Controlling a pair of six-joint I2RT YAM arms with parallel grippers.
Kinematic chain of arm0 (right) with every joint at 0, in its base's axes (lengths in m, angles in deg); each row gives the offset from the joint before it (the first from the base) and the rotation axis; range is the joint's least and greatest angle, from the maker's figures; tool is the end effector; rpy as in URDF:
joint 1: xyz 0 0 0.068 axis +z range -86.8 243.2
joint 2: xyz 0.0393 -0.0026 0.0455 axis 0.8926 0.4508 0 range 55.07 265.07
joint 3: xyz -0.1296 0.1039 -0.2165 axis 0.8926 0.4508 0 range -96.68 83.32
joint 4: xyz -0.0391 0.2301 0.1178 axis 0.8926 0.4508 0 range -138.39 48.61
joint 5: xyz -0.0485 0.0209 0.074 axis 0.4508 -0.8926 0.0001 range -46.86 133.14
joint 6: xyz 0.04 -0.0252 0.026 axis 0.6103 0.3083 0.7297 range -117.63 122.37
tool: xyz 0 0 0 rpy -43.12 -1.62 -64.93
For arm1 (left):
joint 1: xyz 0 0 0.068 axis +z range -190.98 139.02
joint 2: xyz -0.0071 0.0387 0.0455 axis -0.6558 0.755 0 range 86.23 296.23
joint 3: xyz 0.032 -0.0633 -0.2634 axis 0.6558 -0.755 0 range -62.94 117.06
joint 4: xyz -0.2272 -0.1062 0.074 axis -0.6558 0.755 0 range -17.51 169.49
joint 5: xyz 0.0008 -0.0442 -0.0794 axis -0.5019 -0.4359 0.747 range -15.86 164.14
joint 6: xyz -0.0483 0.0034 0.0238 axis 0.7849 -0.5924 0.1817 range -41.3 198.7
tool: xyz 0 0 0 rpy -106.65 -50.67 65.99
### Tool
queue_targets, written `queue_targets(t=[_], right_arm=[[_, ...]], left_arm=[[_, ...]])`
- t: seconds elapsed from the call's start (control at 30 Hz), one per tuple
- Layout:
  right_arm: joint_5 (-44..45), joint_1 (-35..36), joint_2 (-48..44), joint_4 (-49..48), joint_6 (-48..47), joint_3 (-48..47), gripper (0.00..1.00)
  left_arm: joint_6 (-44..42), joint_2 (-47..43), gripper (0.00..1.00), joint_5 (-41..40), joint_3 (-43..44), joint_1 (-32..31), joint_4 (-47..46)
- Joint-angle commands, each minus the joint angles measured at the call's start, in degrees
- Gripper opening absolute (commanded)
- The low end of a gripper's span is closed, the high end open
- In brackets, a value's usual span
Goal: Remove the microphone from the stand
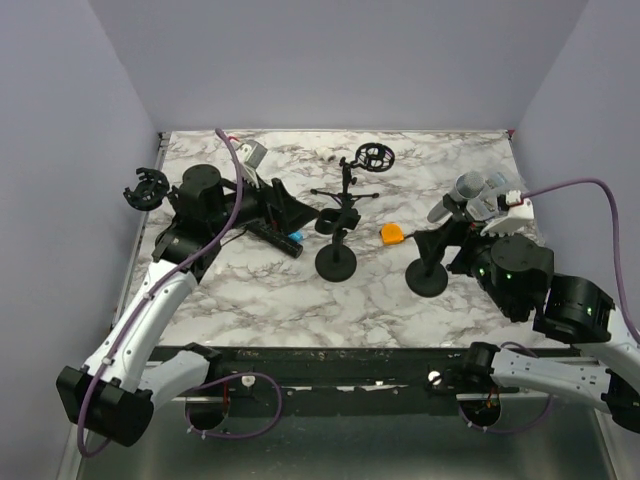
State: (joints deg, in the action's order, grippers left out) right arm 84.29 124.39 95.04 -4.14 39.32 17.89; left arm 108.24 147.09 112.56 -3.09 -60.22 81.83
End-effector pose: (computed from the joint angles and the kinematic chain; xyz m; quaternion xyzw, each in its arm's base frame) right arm 0.0728 0.0838 0.4101 0.0403 0.7871 0.2247 0.5730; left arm 0.2171 -0.0992 0.3814 0.1448 0.7412 -0.4800 0.4465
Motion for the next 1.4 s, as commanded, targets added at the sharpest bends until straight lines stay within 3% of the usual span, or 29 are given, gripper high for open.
queue_targets(t=[0.0, 0.2, 0.3, 0.43, 0.53, 0.7, 1.13, 1.37], right_arm=[[9.0, 0.3, 2.7, 11.6, -2.6, -6.7, 1.0], [14.5, 0.3, -0.4, 10.1, -6.6, -4.7, 1.0], [19.2, 0.3, -0.8, 11.9, -3.9, -3.3, 1.0], [25.1, 0.3, -0.7, 14.5, 1.7, -2.4, 1.0], [26.8, 0.3, -1.4, 11.3, 1.6, 0.2, 0.98], [25.7, 0.3, -1.6, 8.5, 2.0, 1.0, 0.95], [12.0, 0.3, -12.3, 12.8, -2.2, -4.8, 0.93], [9.5, 0.3, -11.7, 11.4, -4.1, -4.2, 0.93]], left_arm=[[-7.2, -5.6, 0.98, -4.6, -1.1, -4.6, -2.0], [-10.2, -5.2, 0.99, -15.5, 1.4, -17.0, -4.1], [-12.4, 0.8, 0.98, -24.8, 8.0, -25.8, -4.1], [-14.6, 9.0, 0.98, -31.2, 13.7, -31.3, -10.5], [-15.2, 16.3, 0.98, -31.3, 19.8, -33.0, -12.9], [-18.6, 27.5, 0.98, -30.0, 32.8, -36.0, -9.5], [-23.9, 42.1, 0.96, -33.4, 47.1, -40.3, -9.4], [-23.3, 48.1, 0.91, -33.5, 53.5, -40.3, -9.4]])
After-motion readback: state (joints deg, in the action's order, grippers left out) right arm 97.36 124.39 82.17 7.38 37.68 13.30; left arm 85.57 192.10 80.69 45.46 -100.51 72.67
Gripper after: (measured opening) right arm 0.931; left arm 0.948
